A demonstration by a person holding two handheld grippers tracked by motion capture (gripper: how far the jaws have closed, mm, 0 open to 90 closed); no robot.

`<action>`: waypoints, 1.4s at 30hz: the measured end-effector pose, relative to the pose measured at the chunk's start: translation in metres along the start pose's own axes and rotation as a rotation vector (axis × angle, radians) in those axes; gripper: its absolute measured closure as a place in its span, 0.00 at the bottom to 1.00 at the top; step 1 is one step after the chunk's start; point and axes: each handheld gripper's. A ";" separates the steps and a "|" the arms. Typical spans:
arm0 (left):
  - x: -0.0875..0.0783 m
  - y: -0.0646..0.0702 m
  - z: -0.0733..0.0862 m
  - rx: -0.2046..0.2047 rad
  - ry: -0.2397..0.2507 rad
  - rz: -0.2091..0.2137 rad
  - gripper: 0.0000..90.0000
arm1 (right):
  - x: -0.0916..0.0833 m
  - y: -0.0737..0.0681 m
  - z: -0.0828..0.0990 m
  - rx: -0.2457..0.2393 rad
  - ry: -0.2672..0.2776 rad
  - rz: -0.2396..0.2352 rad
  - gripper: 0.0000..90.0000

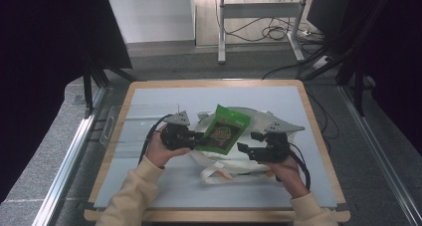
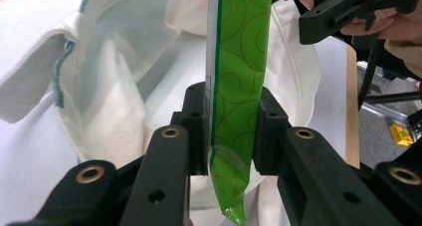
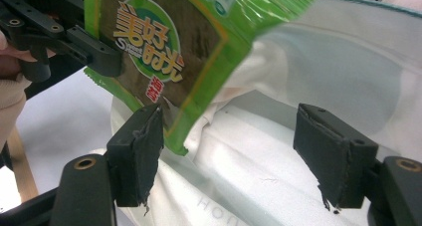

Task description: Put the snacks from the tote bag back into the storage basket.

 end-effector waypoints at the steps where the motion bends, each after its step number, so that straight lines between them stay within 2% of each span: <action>1: 0.001 0.001 0.000 0.002 0.004 -0.002 0.81 | 0.000 0.000 0.000 -0.003 0.005 0.000 0.31; 10: 0.002 0.003 0.005 0.005 0.005 -0.006 0.81 | 0.003 -0.004 0.002 -0.016 -0.005 -0.016 0.31; 15: -0.001 0.005 0.005 0.003 0.039 0.018 0.81 | 0.003 -0.005 0.003 -0.034 -0.005 -0.029 0.31; 23: 0.000 0.007 0.003 0.004 0.054 0.024 0.81 | 0.009 -0.009 0.000 -0.039 0.010 -0.051 0.34; 27: -0.001 0.008 0.003 0.007 0.062 0.028 0.81 | 0.013 -0.010 0.000 -0.047 0.000 -0.060 0.35; 37: 0.006 0.012 0.001 0.022 0.063 0.068 0.81 | 0.028 -0.014 -0.003 -0.086 -0.020 -0.123 0.36; 38: 0.008 0.014 0.000 0.025 0.063 0.075 0.81 | 0.031 -0.013 -0.002 -0.100 -0.018 -0.135 0.38; 42: 0.012 0.015 -0.001 0.032 0.054 0.078 0.81 | 0.034 -0.014 -0.002 -0.097 -0.007 -0.177 0.45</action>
Point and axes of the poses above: each handheld gripper's, and its own axes: x roughly forward along the jaws, z roughly out of its underside, y roughly to its right, and after that the axes turned 15 degrees about -y, right-handed
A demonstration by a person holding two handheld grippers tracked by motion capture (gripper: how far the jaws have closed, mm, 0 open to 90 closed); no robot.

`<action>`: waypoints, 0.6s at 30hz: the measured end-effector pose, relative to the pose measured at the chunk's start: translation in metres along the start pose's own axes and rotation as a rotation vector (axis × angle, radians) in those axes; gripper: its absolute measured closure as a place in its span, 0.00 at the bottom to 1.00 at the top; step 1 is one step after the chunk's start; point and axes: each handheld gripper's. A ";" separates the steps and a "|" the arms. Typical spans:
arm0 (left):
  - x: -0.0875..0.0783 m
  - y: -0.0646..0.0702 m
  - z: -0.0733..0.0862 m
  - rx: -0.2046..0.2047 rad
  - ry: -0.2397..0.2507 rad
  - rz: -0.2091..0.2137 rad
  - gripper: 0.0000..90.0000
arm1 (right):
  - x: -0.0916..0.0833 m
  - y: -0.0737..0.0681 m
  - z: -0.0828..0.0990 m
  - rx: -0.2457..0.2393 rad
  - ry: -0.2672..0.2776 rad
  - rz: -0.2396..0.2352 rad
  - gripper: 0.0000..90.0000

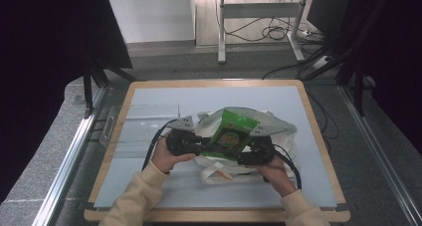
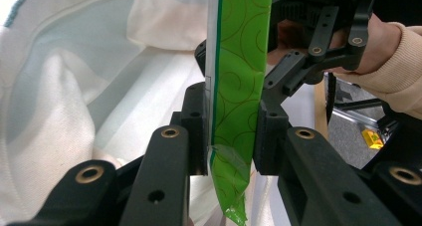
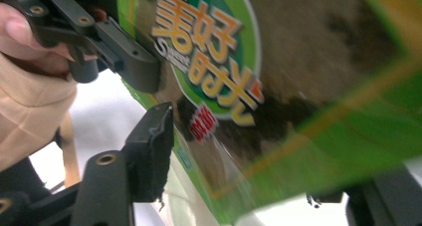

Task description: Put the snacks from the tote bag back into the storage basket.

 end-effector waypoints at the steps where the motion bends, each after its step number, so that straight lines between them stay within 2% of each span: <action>1: 0.000 0.000 0.000 0.000 0.000 0.000 0.81 | 0.000 0.000 0.000 0.000 0.000 0.000 0.45; 2: 0.002 0.000 0.000 0.001 -0.014 -0.005 0.80 | 0.001 0.001 0.000 -0.005 -0.009 -0.006 0.47; 7: 0.004 -0.004 0.003 -0.013 -0.013 -0.007 0.78 | 0.000 0.003 0.001 -0.012 -0.017 -0.013 0.55; 8: 0.005 -0.005 0.003 -0.015 -0.014 -0.008 0.76 | -0.003 0.002 0.000 -0.027 -0.014 -0.017 0.61; 12: 0.005 -0.006 0.004 -0.020 -0.016 -0.014 0.74 | -0.005 0.004 0.000 -0.040 -0.014 -0.039 0.69; 18: 0.005 -0.006 0.004 -0.019 -0.008 -0.014 0.72 | -0.007 0.005 0.001 -0.057 -0.005 -0.065 0.76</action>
Point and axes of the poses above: each handheld gripper's, and its own axes: x roughly forward along the jaws, z roughly out of its underside, y roughly to its right, and after that the axes turned 15 degrees about -y, right-handed
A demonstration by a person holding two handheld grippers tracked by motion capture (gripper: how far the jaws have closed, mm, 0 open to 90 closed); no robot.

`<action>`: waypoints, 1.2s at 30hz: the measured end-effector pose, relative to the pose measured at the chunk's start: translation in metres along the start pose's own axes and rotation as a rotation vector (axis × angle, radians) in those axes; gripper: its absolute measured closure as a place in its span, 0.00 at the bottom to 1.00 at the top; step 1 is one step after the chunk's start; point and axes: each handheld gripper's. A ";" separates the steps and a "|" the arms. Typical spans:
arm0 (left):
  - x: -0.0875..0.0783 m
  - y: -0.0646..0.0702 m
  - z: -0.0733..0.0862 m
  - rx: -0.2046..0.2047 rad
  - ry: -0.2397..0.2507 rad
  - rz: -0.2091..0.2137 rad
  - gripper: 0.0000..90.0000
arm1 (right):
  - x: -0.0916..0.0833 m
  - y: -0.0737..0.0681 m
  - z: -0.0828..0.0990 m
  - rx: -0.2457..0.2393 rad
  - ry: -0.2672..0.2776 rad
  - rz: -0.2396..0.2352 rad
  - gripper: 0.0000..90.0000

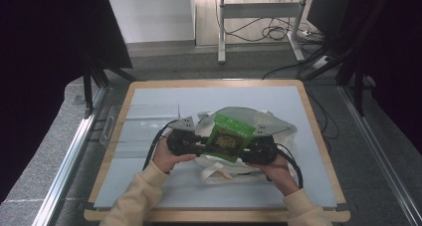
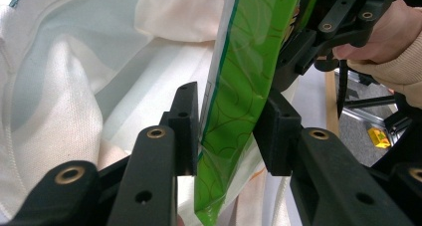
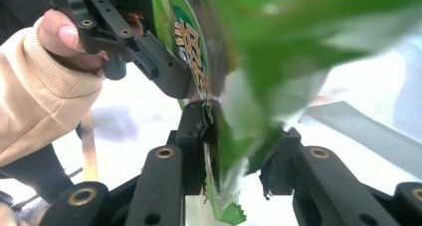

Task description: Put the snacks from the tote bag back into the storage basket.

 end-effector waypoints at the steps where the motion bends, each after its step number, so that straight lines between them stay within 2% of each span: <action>1: 0.000 0.000 0.000 0.001 -0.001 -0.003 0.71 | 0.000 0.000 0.000 -0.005 0.000 -0.002 0.76; 7: 0.001 0.000 0.000 -0.009 0.010 -0.010 0.64 | -0.002 -0.001 -0.001 -0.026 0.002 -0.016 0.80; 12: -0.004 0.000 -0.001 -0.011 0.023 -0.043 0.53 | -0.007 -0.003 -0.003 -0.036 0.011 0.003 0.80; 17: -0.011 -0.002 0.000 -0.030 0.033 -0.072 0.47 | -0.019 -0.002 -0.005 -0.043 0.028 0.031 0.80; 22: -0.017 -0.004 0.002 -0.029 0.039 -0.100 0.46 | -0.028 0.000 -0.006 -0.046 0.000 0.092 0.80; 29: -0.023 -0.004 0.004 -0.039 0.041 -0.130 0.47 | -0.029 0.004 -0.005 -0.042 -0.040 0.136 0.80; 36: -0.026 -0.005 0.005 -0.044 0.042 -0.143 0.46 | -0.027 0.010 -0.005 -0.049 -0.095 0.175 0.80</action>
Point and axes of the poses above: each handheld gripper's, and its own axes: x roughly forward along the jaws, z roughly out of its underside, y roughly to its right, and after that the axes turned 15 degrees about -y, right-handed
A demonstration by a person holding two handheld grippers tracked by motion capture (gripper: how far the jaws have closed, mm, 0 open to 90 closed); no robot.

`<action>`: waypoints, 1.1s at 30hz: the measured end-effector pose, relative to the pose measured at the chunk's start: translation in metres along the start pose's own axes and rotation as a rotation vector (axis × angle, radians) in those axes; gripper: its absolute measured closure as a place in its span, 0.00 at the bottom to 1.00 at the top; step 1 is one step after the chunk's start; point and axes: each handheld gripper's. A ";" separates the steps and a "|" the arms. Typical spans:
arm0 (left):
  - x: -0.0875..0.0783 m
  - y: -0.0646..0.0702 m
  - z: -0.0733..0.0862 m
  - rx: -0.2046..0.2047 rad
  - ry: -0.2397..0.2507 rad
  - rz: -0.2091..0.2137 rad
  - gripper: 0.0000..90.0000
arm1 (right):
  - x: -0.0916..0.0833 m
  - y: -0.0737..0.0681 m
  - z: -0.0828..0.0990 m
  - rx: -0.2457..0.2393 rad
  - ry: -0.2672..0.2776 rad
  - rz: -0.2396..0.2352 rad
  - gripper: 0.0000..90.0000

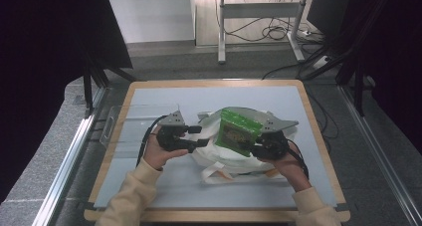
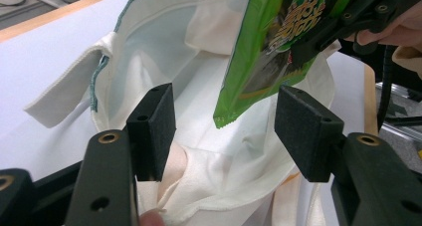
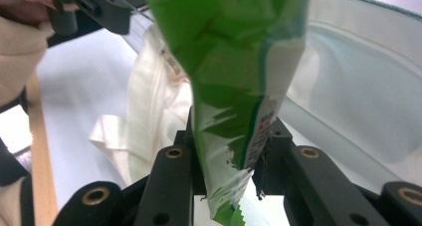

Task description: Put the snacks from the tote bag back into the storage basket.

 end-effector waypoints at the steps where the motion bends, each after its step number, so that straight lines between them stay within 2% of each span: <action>1: 0.000 0.000 0.000 -0.003 0.001 0.005 0.46 | 0.001 0.001 0.000 0.000 -0.010 0.003 0.80; 6: 0.001 0.001 -0.001 -0.002 -0.010 0.004 0.45 | 0.006 0.006 0.000 -0.002 -0.048 0.008 0.80; 12: 0.001 0.000 -0.004 -0.001 -0.016 -0.002 0.44 | 0.008 0.010 0.000 -0.009 -0.067 0.006 0.80; 25: -0.007 0.009 -0.026 0.039 0.013 -0.001 0.43 | 0.004 0.014 -0.002 -0.040 -0.105 0.005 0.80; 33: -0.015 0.006 -0.042 0.076 -0.011 -0.012 0.42 | 0.005 0.015 -0.017 -0.095 -0.210 0.022 0.80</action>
Point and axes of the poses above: each handheld gripper's, and its own axes: x roughly forward along the jaws, z roughly out of its underside, y roughly to its right, and after that the axes turned 15 degrees about -y, right-handed
